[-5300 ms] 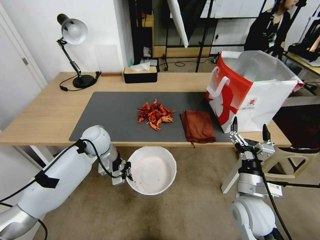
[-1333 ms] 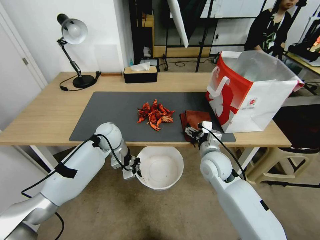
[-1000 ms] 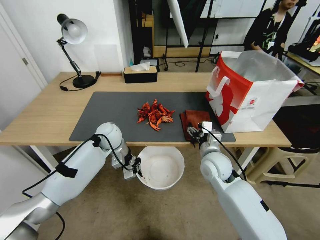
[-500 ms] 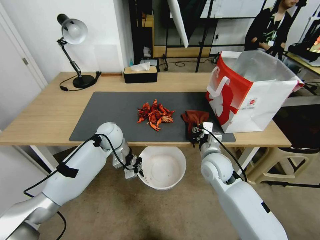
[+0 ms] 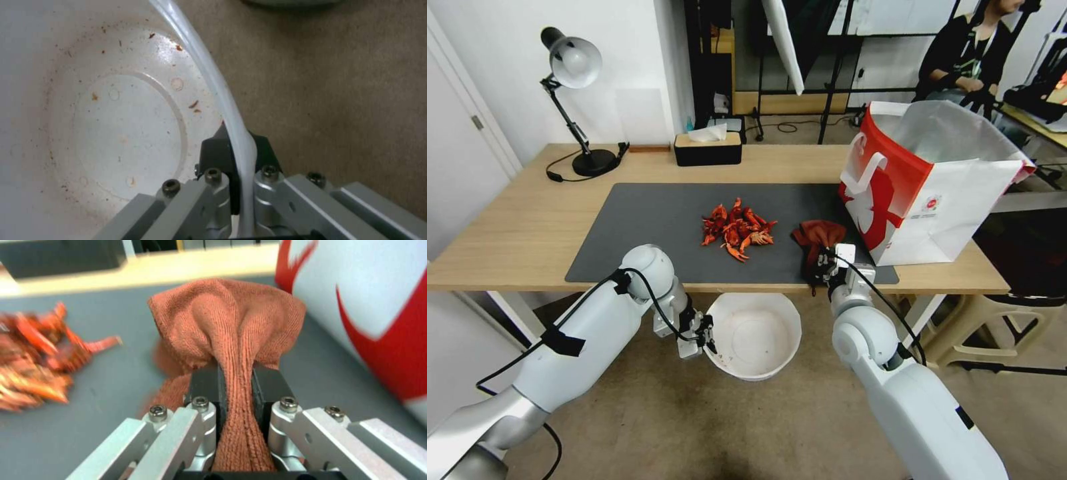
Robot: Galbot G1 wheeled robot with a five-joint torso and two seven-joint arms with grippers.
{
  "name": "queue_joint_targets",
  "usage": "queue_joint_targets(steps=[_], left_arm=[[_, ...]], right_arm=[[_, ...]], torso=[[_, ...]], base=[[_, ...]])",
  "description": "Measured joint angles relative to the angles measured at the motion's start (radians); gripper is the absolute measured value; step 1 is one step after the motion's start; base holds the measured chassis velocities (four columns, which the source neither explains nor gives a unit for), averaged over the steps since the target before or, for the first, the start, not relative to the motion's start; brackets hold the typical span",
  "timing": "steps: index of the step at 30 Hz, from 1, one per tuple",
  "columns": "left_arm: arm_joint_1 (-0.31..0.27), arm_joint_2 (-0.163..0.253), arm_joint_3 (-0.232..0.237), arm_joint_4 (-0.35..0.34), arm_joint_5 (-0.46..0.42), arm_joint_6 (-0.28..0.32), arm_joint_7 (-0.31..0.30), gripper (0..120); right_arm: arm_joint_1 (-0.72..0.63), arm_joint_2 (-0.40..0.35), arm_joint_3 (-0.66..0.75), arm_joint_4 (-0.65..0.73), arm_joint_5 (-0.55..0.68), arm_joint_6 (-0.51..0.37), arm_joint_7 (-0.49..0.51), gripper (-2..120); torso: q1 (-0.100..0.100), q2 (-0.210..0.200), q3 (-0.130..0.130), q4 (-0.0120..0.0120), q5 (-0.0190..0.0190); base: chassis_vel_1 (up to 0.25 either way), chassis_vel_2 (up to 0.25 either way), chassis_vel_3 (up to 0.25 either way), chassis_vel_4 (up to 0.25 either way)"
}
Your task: Sweep shrimp from table into container with towel, then put container into takeout bag.
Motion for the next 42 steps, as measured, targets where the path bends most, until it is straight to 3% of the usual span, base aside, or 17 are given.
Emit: queue_joint_targets(steps=[7, 23, 37, 42], left_arm=[[0.002, 0.010, -0.004, -0.002, 0.001, 0.000, 0.000, 0], [0.020, 0.046, -0.025, -0.010, -0.004, 0.000, 0.000, 0], [0.021, 0.059, -0.037, -0.004, -0.003, 0.000, 0.000, 0], [0.017, 0.055, -0.037, 0.002, -0.002, 0.000, 0.000, 0]], right_arm=[[0.078, -0.061, -0.040, 0.004, 0.068, 0.068, -0.065, 8], [0.363, -0.158, -0.175, -0.144, 0.231, 0.086, -0.169, 8], [0.519, -0.157, -0.265, -0.331, 0.333, 0.101, -0.363, 8], [0.588, -0.121, -0.298, -0.429, 0.343, 0.093, -0.414, 8]], torso=[[0.000, 0.000, 0.000, 0.0001, 0.0000], [0.000, 0.000, 0.000, 0.0000, 0.0000], [0.000, 0.000, 0.000, -0.0001, 0.0000], [0.000, 0.000, 0.000, 0.0002, -0.0001]], base=[[0.000, 0.000, 0.000, 0.000], [0.000, 0.000, 0.000, 0.000], [0.000, 0.000, 0.000, 0.000], [0.000, 0.000, 0.000, 0.000]])
